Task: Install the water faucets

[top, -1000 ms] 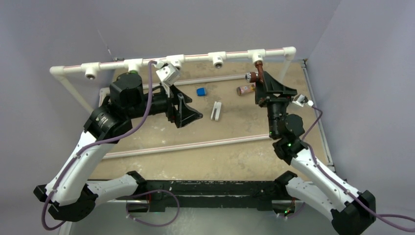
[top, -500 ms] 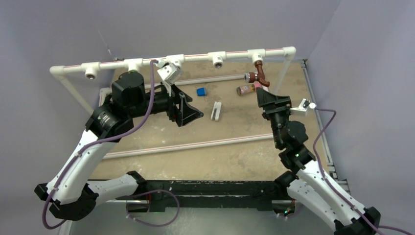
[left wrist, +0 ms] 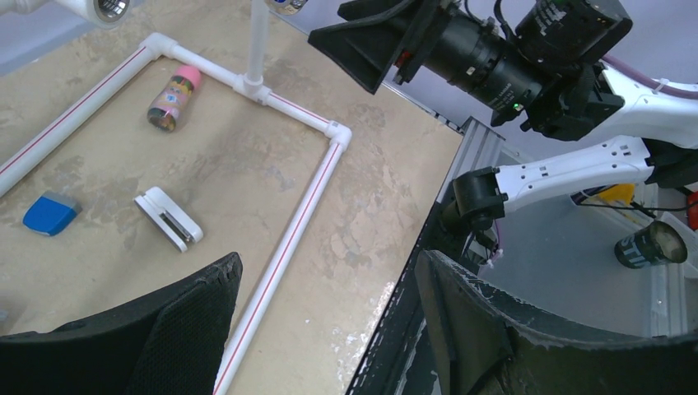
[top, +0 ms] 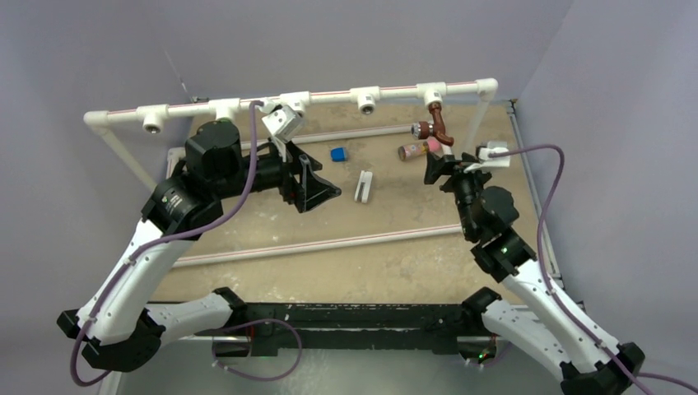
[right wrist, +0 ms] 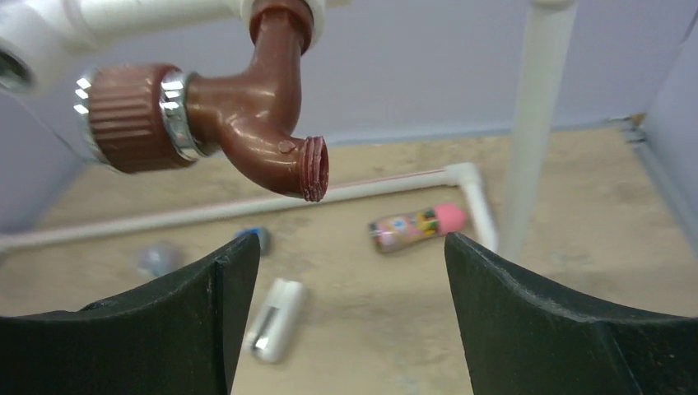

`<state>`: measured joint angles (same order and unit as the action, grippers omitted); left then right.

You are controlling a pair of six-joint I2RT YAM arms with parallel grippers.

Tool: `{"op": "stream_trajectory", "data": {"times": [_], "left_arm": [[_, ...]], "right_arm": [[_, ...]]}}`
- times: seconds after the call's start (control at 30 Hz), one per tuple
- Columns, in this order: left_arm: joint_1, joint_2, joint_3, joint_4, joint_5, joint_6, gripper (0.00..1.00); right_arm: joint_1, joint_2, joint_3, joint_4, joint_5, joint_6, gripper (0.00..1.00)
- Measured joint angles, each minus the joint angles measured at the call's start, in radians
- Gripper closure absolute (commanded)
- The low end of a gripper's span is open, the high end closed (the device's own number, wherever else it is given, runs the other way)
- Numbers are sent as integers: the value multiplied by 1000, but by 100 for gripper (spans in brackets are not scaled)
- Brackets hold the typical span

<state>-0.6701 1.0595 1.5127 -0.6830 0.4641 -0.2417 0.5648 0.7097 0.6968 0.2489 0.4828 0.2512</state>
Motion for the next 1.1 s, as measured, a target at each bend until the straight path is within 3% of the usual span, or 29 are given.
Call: {"op": "stream_trajectory", "data": {"times": [0.2, 0.4, 0.8, 1.1], "left_arm": [[0, -7, 0, 0, 0, 1, 23], [0, -20, 0, 0, -1, 4, 23], [0, -27, 0, 0, -2, 18, 23], [0, -25, 0, 0, -5, 18, 23]], "right_arm": [[7, 120, 59, -31, 35, -343, 12], [35, 134, 61, 5, 54, -694, 11], [113, 132, 8, 283, 45, -1445, 7], [130, 216, 8, 370, -2, -1670, 13]]}}
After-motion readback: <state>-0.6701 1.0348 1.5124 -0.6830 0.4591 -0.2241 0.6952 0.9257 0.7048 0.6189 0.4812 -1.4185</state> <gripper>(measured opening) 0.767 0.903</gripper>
